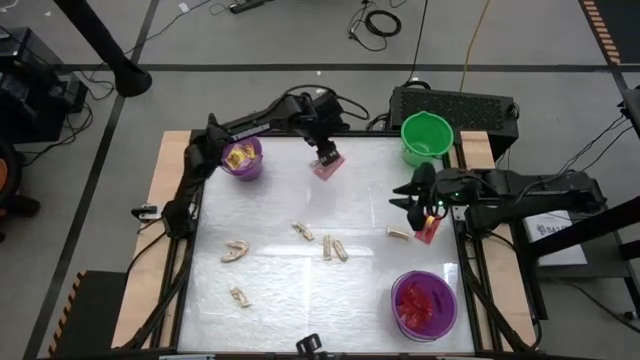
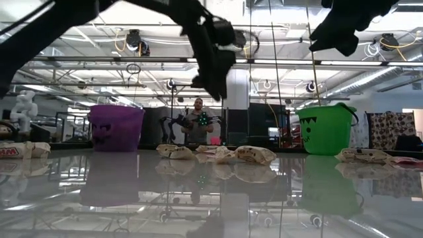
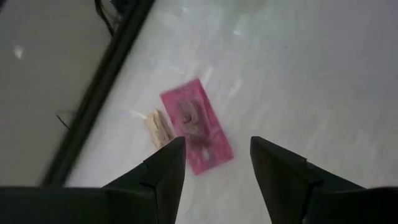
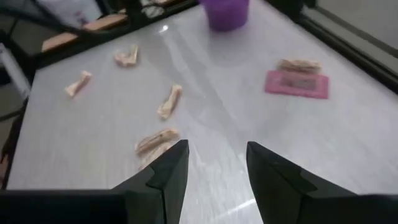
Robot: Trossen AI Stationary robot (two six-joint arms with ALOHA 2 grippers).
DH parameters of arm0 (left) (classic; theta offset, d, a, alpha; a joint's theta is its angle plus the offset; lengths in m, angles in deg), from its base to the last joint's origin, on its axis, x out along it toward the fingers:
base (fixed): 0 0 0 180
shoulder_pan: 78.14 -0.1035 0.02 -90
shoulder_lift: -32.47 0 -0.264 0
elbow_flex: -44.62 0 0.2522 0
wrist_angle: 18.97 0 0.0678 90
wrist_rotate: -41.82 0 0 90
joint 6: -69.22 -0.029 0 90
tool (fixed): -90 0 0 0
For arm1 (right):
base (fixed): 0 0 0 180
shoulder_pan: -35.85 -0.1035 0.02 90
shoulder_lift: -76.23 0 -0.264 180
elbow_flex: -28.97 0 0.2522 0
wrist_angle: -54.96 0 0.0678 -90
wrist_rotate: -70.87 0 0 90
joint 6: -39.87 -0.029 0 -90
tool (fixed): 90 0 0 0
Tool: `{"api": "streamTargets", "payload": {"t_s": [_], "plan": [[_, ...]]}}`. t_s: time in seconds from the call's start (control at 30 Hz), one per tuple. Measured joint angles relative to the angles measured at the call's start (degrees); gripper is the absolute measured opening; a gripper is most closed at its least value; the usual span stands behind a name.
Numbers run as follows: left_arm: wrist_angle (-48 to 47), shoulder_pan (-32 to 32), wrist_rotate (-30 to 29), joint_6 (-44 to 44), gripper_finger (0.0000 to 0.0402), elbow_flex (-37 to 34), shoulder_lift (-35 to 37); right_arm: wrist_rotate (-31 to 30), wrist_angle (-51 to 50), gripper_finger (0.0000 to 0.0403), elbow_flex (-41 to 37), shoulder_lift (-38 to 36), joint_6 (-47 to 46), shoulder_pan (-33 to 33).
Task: Sort candy by brand, put in halloween buckets
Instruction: Put the red candy into the bottom violet bucket
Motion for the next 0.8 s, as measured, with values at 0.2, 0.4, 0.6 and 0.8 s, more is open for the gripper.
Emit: {"api": "streamTargets", "payload": {"t_s": [0.2,0.4,0.6,0.8], "plan": [[-1.1,-1.6,5.5,5.7,0.0187,0.0,-6.9,1.0,0.5,0.0155,0.0,0.0,2.7,0.7],[-1.2,-2.6,5.5,10.2,0.0187,-0.1,-13.3,4.2,0.2,0.0155,0.0,0.0,3.0,0.6],[-1.0,-2.7,0.9,10.1,0.0187,0.5,-17.2,5.5,0.2,0.0155,0.0,0.0,0.6,0.6],[2.1,-3.4,1.9,10.2,0.0187,0.7,-17.5,5.5,0.3,0.0155,0.0,0.0,-1.9,0.6]]}}
